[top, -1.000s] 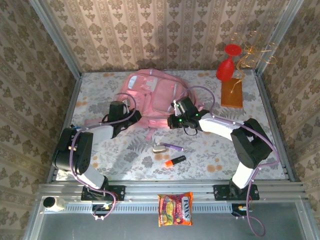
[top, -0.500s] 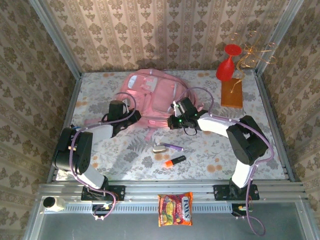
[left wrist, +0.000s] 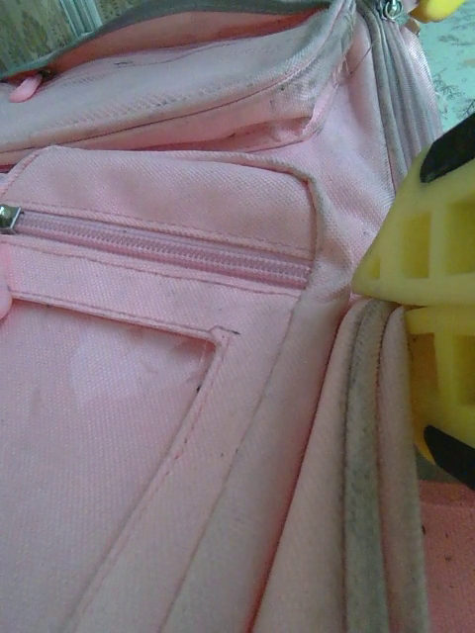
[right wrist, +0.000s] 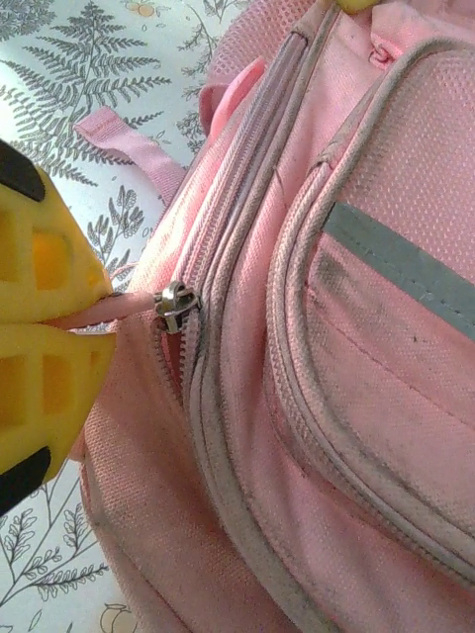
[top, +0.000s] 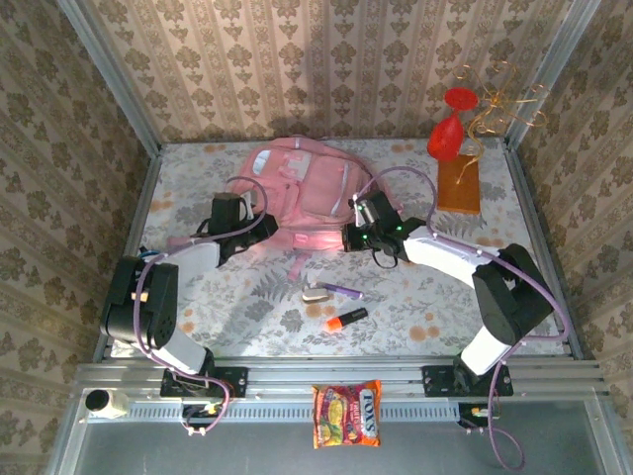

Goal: Pack books, pencil case, and school supplies into a backpack

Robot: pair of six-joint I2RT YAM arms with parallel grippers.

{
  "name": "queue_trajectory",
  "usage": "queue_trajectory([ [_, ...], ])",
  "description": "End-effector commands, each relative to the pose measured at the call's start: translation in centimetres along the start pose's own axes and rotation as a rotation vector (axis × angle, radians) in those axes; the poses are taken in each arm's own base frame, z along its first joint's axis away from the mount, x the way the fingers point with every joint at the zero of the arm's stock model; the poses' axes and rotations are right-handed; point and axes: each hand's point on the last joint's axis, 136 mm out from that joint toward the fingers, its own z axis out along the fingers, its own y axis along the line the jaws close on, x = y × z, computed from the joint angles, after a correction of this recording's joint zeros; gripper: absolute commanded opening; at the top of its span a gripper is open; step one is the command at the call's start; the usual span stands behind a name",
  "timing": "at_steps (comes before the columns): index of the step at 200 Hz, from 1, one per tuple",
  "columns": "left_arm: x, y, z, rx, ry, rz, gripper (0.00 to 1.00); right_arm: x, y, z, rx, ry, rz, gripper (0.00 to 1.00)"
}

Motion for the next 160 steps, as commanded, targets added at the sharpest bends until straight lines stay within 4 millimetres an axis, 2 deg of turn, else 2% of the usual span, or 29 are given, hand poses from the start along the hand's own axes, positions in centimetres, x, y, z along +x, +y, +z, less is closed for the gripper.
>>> queue_trajectory([
  [1,-4.5,8.4,-3.1,-0.338,-0.16,0.001,0.0,0.6,-9.9,-4.4,0.453,-0.004,0.033,0.0],
  [30,-5.1,8.9,-3.1,-0.355,-0.167,0.004,0.0,0.7,-10.5,-5.2,0.501,0.0,0.032,0.0],
  [56,-5.5,9.0,-3.2,-0.359,-0.167,0.012,0.0,0.8,-10.7,-4.9,0.507,0.017,0.031,0.0],
  [71,-5.7,9.1,-3.3,-0.363,-0.17,0.016,0.0,0.6,-9.2,-4.2,0.421,0.019,0.025,0.0],
  [84,-6.0,9.0,-3.5,-0.361,-0.172,0.023,0.0,0.2,-6.7,-3.4,0.292,0.007,-0.007,0.0],
  [102,-6.4,8.0,-3.5,-0.326,-0.171,0.044,0.0,-0.7,-2.8,-3.5,0.092,-0.027,-0.033,0.0],
  [126,-7.3,5.8,-4.1,-0.254,-0.201,0.074,0.34,-2.5,1.1,-5.3,-0.086,-0.066,-0.04,0.0],
  [143,-8.0,4.2,-4.8,-0.224,-0.228,0.12,0.45,-3.4,2.4,-6.1,-0.13,-0.069,-0.019,0.0],
  [160,-8.6,2.2,-5.5,-0.183,-0.247,0.197,0.51,-3.9,3.1,-6.3,-0.137,-0.056,-0.003,0.0],
])
